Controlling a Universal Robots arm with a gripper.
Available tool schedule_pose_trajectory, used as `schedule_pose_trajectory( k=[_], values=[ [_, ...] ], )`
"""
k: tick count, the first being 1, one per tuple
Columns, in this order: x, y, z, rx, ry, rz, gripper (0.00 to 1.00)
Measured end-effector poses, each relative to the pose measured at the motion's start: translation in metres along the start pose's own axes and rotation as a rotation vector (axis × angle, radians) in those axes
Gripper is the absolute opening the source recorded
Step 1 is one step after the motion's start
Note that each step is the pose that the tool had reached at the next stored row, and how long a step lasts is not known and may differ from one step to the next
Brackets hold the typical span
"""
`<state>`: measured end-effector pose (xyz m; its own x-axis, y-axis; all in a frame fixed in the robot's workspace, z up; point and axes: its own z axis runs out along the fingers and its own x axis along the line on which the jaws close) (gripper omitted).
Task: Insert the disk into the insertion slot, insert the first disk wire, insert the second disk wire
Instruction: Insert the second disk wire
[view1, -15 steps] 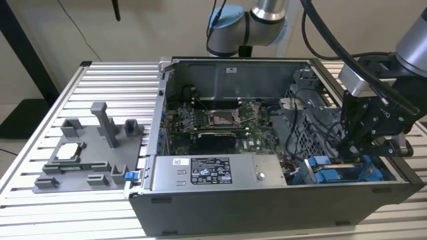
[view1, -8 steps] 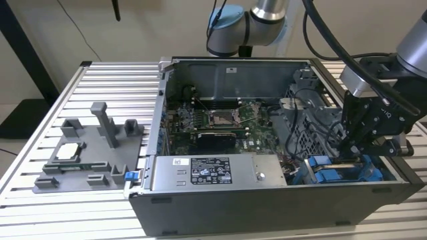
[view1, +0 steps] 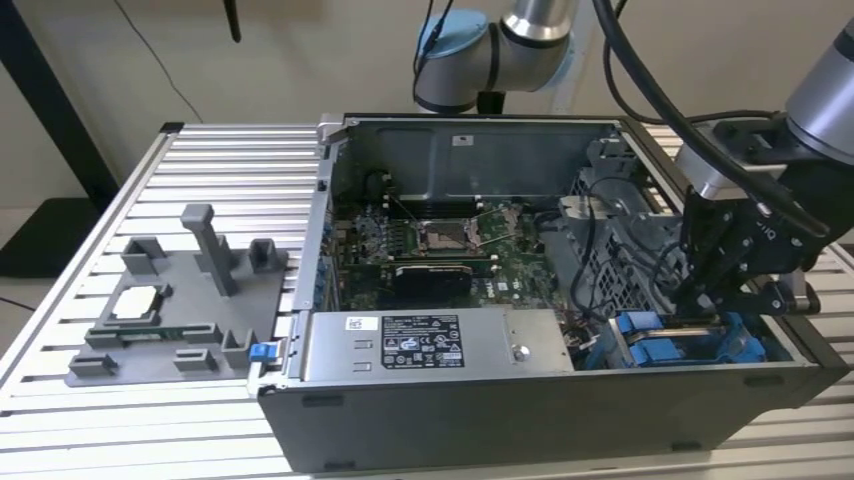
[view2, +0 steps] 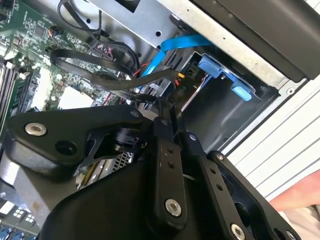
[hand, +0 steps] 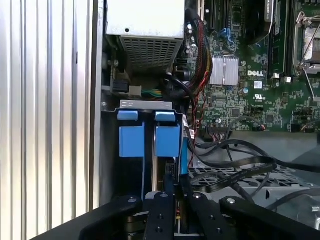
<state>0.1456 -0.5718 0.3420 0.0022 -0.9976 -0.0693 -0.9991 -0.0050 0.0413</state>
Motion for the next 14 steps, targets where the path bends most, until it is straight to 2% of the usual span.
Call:
schedule_pose_trajectory(
  k=[5, 6, 8, 9, 14],
  values=[
    [0.0002, -0.0003, 0.0061, -0.0001, 0.0009, 0.0, 0.0],
    [0.0002, -0.0004, 0.0074, 0.0, -0.0001, 0.0, 1.0],
    [0.0003, -0.0004, 0.0072, 0.0, -0.0002, 0.0, 1.0],
    [0.0001, -0.0003, 0.0047, 0.0, 0.0, 0.0, 1.0],
    [-0.0014, 0.0006, -0.0159, 0.0, 0.0001, 0.0, 1.0]
  ],
)
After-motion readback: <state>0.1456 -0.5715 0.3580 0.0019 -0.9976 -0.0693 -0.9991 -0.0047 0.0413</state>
